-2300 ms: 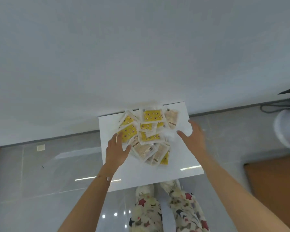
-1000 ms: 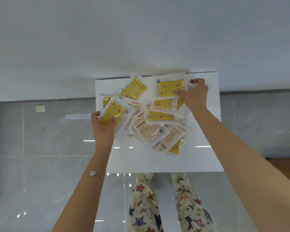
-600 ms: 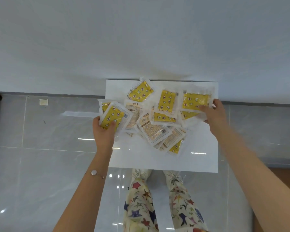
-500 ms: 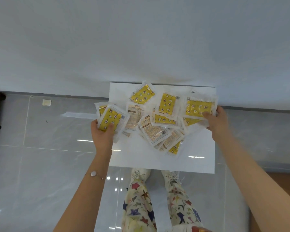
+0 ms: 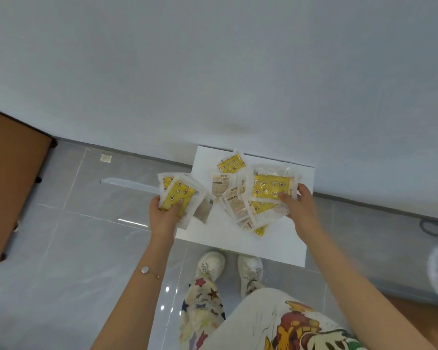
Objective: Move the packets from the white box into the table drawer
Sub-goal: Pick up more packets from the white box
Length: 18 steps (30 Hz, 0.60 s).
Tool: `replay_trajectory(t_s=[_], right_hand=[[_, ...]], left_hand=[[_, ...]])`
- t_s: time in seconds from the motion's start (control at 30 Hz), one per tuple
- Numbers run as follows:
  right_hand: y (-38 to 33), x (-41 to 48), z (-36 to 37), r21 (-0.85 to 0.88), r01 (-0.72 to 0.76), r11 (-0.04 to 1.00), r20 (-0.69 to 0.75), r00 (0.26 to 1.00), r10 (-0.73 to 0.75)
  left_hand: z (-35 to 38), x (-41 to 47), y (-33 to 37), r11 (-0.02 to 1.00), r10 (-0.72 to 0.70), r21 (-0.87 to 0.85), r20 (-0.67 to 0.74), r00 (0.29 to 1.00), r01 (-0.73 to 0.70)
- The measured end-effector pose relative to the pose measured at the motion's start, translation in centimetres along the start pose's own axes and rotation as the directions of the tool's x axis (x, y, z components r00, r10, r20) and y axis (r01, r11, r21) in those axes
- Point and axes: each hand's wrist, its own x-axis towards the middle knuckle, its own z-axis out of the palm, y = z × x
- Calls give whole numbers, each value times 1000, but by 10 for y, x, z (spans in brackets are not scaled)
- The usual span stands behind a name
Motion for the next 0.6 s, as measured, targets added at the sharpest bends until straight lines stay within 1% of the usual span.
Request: replay_trajectory(t_s=[0.1, 0.17, 0.3, 0.43, 0.5, 0.6], right_hand=[[-24, -37, 10, -79, 56, 995, 60, 997, -51], [-36, -62, 15, -102, 76, 992, 70, 995, -69], [-59, -108, 32, -125, 86, 988, 109, 991, -73], [-73, -149, 76, -233, 160, 959, 246, 964, -101], [-77, -170, 111, -260, 202, 944, 320, 941, -114], [-78, -205, 169, -289, 228, 930, 436, 896, -84]], left_hand=[[-19, -40, 20, 999, 19, -34, 30, 999, -18], [-34, -66, 30, 997, 22, -79, 45, 999, -18], [-74, -103, 46, 977, -4, -214, 19, 1000, 8], [-134, -121, 58, 950, -12, -311, -55, 998, -6], [-173, -123, 60, 931, -7, -362, -105, 994, -32], [-239, -125, 52, 910, -14, -410, -189, 982, -66]])
